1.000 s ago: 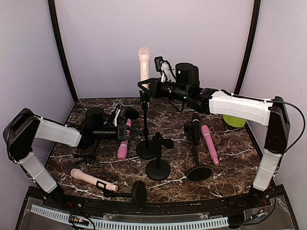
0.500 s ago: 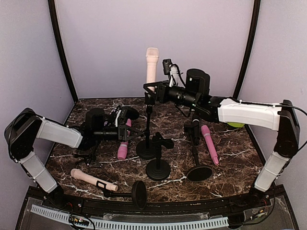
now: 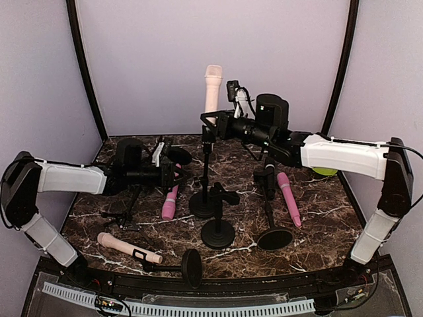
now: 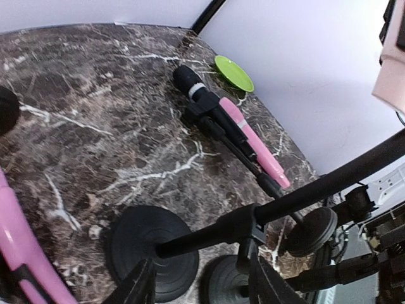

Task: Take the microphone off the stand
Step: Unscrew the knob on the microphone stand.

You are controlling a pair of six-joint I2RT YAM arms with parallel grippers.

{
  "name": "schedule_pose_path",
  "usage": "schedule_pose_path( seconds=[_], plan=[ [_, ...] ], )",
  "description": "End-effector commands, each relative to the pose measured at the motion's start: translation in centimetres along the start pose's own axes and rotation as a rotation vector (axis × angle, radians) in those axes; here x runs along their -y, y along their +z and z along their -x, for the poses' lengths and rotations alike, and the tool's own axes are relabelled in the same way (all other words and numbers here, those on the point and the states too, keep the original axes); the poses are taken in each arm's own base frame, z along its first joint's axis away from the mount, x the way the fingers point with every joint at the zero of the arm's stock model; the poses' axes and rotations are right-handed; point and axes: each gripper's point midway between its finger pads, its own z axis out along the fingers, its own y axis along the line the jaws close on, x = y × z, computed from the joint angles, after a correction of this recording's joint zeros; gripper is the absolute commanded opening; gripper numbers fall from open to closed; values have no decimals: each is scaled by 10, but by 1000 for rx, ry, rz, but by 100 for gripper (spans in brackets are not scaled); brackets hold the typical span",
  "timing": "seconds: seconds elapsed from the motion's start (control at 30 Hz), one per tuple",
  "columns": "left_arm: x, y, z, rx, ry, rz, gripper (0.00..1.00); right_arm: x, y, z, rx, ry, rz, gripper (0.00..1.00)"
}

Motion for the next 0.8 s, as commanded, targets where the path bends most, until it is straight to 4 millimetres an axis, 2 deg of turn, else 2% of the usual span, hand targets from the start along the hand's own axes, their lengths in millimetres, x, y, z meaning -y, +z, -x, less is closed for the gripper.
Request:
schedule_pose_path(
  seconds=[0.0, 0.07, 0.1, 0.13, 0.23, 0.27, 0.3, 0.33, 0.37, 0.4, 0.47, 0.57, 0.77],
  plan=[
    [4, -34, 37, 124, 300, 130, 54, 1, -3, 21, 36, 26, -39, 27],
    [14, -43, 39, 176, 414, 123, 54, 3, -1, 19, 30, 36, -51, 27],
    [20, -46, 31, 181, 454, 114, 54, 5, 0, 19, 28, 39, -58, 27],
    [29, -48, 34, 212, 559, 106, 54, 5, 1, 19, 27, 42, -60, 27],
    [48, -40, 10, 220, 793, 148, 53, 7, 2, 18, 25, 48, -68, 28],
    [43, -40, 13, 230, 905, 238, 52, 7, 3, 18, 24, 50, -70, 28],
    [51, -32, 4, 218, 959, 244, 50, 7, 3, 18, 23, 50, -68, 28],
    [49, -30, 7, 226, 1029, 292, 50, 7, 4, 18, 24, 50, -69, 28],
    [48, -25, 3, 211, 1055, 309, 50, 7, 4, 18, 23, 50, -69, 29],
    [46, -24, 8, 220, 1099, 349, 50, 7, 5, 18, 22, 50, -68, 29],
    [43, -17, 6, 199, 1164, 382, 50, 7, 5, 18, 22, 52, -67, 29],
    [48, -11, 9, 207, 1284, 439, 50, 7, 6, 18, 21, 54, -64, 29],
    [49, 3, 8, 190, 1351, 456, 50, 7, 9, 15, 13, 57, -59, 29]
  ],
)
